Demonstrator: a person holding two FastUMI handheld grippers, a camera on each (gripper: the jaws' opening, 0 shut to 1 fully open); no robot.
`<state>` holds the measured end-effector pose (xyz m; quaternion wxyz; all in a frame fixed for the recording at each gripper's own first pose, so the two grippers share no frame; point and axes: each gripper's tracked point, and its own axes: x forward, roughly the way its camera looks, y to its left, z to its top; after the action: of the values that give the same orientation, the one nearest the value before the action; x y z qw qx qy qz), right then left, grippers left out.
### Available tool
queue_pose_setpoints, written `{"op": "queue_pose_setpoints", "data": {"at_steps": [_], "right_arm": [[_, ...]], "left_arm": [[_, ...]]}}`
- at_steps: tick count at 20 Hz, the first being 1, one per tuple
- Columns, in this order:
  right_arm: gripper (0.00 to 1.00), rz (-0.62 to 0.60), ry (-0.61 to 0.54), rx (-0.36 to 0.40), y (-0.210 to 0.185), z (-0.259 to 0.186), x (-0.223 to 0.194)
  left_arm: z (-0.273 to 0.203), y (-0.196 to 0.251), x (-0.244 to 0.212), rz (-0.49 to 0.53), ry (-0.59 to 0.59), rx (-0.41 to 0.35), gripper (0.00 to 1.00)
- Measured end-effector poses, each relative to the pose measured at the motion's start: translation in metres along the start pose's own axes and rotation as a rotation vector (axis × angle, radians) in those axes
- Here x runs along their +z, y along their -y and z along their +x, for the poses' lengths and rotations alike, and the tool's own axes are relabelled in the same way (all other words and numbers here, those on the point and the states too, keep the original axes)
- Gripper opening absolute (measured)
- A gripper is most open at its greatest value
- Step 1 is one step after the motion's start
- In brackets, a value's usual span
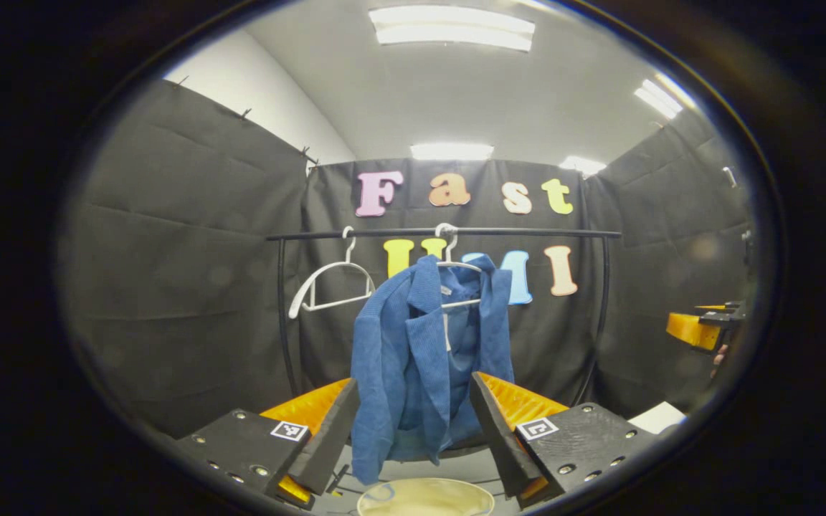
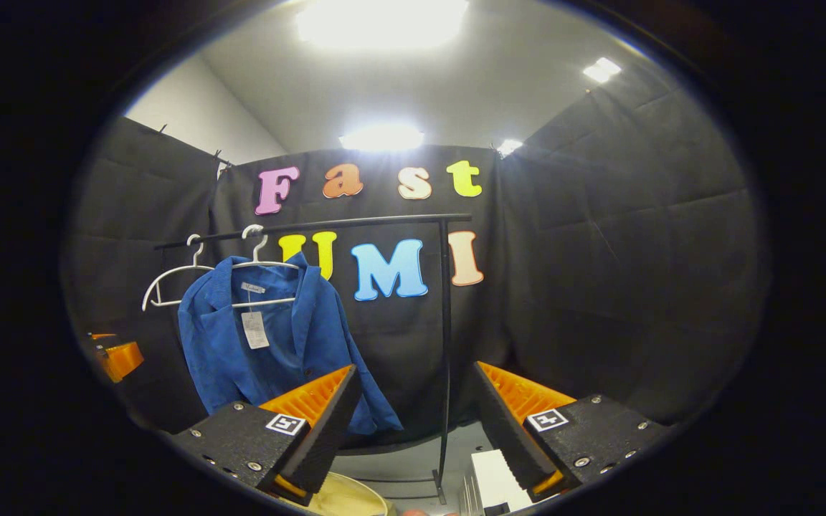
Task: Grasp the clothes on the hanger with both hands and then place them into the laundry hamper below.
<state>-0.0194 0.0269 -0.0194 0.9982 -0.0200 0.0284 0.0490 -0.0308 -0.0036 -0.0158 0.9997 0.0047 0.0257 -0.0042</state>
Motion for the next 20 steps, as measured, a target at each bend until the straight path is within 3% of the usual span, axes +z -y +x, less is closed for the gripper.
{"op": "queue_pose_setpoints", "data": {"at_steps": [3, 13, 17, 20], "right_arm": [[0.96, -0.012, -0.010, 0.027, -0.009, 0.004, 0.006], [0.96, -0.019, -0.089, 0.225, -0.099, 0.050, 0.021], [0.96, -0.005, -0.072, 0.251, -0.115, 0.079, 0.032], [0.96, 0.050, -0.081, 0.284, -0.132, 0.105, 0.037]], "left_arm": [[-0.001, -0.003, 0.000, -0.034, 0.002, 0.010, 0.89], [0.030, -0.008, 0.018, -0.136, -0.033, 0.038, 0.89], [0.046, -0.009, 0.029, -0.119, -0.045, 0.080, 0.89], [0.062, 0.000, 0.038, -0.170, -0.063, 0.086, 0.89]]}}
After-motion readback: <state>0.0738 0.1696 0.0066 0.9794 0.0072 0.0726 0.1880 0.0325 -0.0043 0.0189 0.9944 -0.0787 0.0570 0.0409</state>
